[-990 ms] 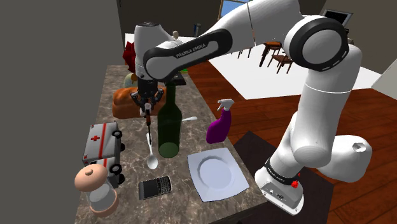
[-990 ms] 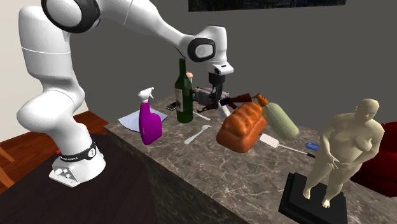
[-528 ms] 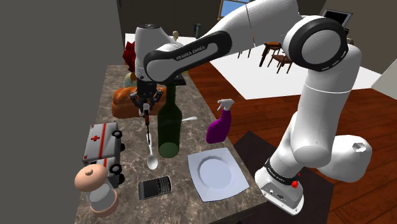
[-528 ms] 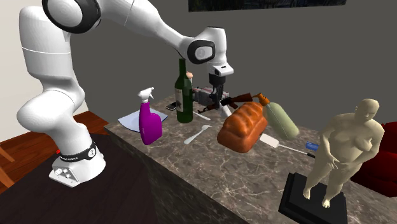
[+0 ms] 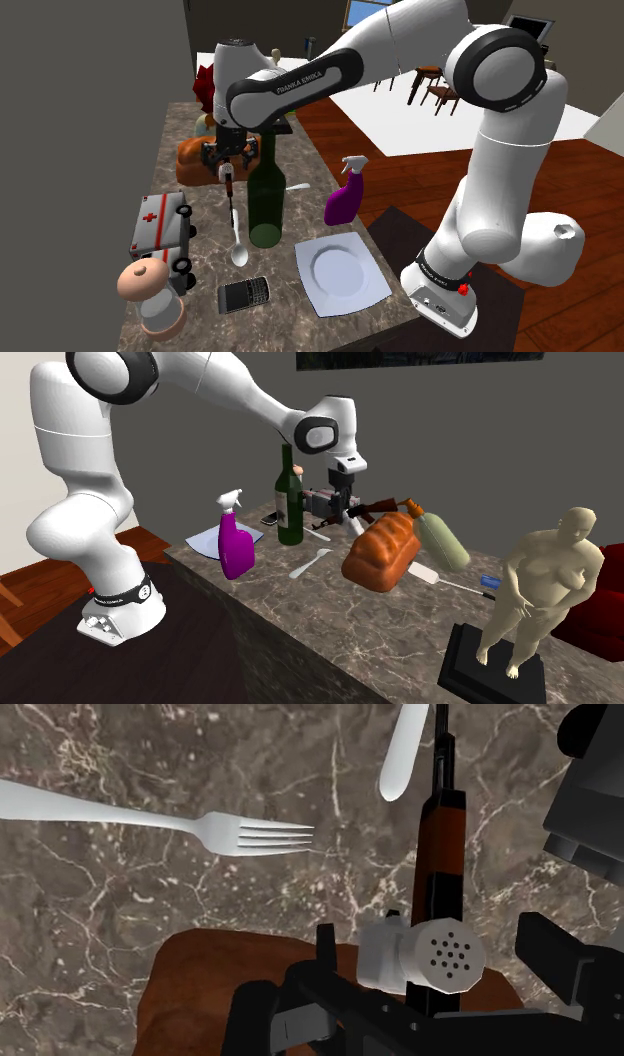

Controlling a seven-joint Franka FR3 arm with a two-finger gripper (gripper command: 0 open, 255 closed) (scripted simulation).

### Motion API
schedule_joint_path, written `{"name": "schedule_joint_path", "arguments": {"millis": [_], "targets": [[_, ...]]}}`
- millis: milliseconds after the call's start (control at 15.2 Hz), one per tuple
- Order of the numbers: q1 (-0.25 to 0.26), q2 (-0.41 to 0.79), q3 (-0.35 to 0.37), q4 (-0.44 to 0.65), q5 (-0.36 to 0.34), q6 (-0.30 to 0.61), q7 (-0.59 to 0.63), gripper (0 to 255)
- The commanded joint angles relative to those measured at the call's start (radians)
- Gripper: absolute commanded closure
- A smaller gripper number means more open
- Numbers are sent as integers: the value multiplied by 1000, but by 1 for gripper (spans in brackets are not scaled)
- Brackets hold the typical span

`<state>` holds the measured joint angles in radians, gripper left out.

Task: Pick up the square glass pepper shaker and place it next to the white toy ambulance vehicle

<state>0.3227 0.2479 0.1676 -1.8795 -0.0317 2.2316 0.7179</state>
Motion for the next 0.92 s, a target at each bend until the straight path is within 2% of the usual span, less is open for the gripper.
{"name": "schedule_joint_path", "arguments": {"millis": [0,330,858], "targets": [[-2,16,-3,-17,-30,1,-2,0],[6,-38,-3,45,-16,-114,-5,0],[6,-38,-3,45,-16,-114,-5,0]]}}
